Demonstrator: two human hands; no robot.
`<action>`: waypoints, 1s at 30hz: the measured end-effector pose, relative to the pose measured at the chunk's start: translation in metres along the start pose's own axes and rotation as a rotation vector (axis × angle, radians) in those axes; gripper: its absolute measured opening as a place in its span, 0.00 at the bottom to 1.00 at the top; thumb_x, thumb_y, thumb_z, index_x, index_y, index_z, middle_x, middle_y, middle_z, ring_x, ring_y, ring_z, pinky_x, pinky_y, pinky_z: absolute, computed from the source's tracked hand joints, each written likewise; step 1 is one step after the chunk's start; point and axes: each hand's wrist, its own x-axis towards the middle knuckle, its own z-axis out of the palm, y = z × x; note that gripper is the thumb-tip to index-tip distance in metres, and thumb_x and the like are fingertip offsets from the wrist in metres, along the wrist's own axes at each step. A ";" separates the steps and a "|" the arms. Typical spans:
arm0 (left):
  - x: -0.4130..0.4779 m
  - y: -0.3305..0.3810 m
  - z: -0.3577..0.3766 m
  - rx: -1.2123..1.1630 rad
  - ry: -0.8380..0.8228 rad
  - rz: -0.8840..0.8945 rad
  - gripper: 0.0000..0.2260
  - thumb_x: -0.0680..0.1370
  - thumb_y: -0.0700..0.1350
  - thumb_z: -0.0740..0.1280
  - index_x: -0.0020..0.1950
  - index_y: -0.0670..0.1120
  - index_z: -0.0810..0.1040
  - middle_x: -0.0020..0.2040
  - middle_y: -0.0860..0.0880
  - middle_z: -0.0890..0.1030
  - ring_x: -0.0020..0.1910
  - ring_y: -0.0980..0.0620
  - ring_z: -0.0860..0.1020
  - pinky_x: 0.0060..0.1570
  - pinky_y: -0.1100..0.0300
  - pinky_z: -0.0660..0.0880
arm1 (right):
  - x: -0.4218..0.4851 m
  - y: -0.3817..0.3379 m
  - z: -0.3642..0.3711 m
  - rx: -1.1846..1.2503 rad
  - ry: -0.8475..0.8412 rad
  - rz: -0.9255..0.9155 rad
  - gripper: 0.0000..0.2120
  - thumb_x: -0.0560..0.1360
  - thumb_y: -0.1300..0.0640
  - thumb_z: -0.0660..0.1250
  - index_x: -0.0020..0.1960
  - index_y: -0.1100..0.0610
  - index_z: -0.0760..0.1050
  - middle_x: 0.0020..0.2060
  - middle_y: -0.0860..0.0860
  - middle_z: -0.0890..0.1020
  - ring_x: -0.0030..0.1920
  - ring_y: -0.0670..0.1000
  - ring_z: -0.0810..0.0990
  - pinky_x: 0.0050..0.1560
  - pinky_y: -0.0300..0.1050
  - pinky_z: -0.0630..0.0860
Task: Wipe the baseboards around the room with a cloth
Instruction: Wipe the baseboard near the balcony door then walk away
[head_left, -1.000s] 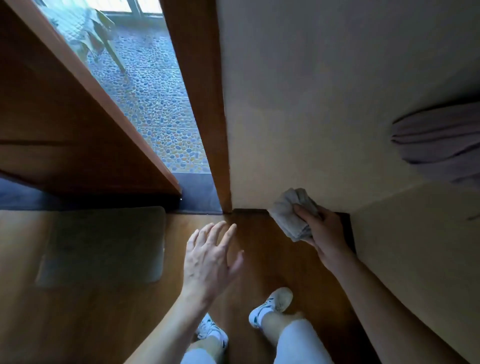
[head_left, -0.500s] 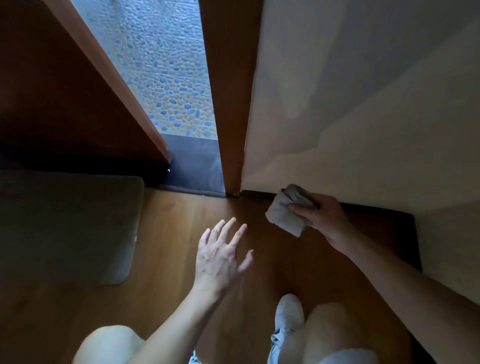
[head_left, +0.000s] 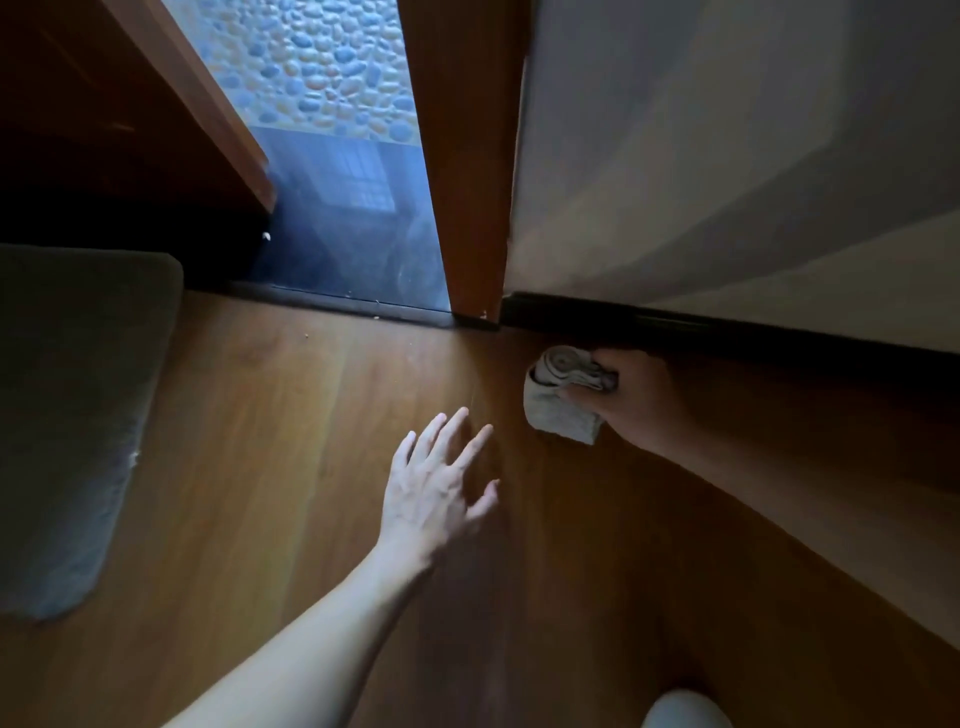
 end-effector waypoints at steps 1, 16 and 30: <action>0.001 -0.005 0.008 -0.007 0.025 0.007 0.28 0.79 0.64 0.58 0.79 0.60 0.62 0.81 0.50 0.59 0.80 0.49 0.57 0.78 0.47 0.55 | 0.004 0.006 0.011 0.010 0.064 -0.019 0.09 0.71 0.50 0.76 0.48 0.52 0.82 0.39 0.38 0.81 0.40 0.32 0.79 0.36 0.25 0.71; 0.003 -0.017 0.045 0.021 0.190 0.056 0.29 0.77 0.63 0.59 0.78 0.59 0.66 0.80 0.49 0.63 0.79 0.47 0.62 0.75 0.42 0.59 | 0.038 -0.004 0.065 -0.099 0.498 -0.054 0.13 0.75 0.51 0.72 0.53 0.59 0.81 0.50 0.54 0.83 0.51 0.51 0.82 0.47 0.40 0.77; 0.004 -0.017 0.047 0.040 0.206 0.066 0.29 0.78 0.63 0.59 0.78 0.58 0.66 0.80 0.48 0.63 0.79 0.45 0.61 0.75 0.41 0.59 | 0.040 -0.005 0.073 -0.188 0.571 0.076 0.14 0.74 0.45 0.69 0.44 0.57 0.79 0.42 0.51 0.81 0.41 0.51 0.81 0.36 0.45 0.77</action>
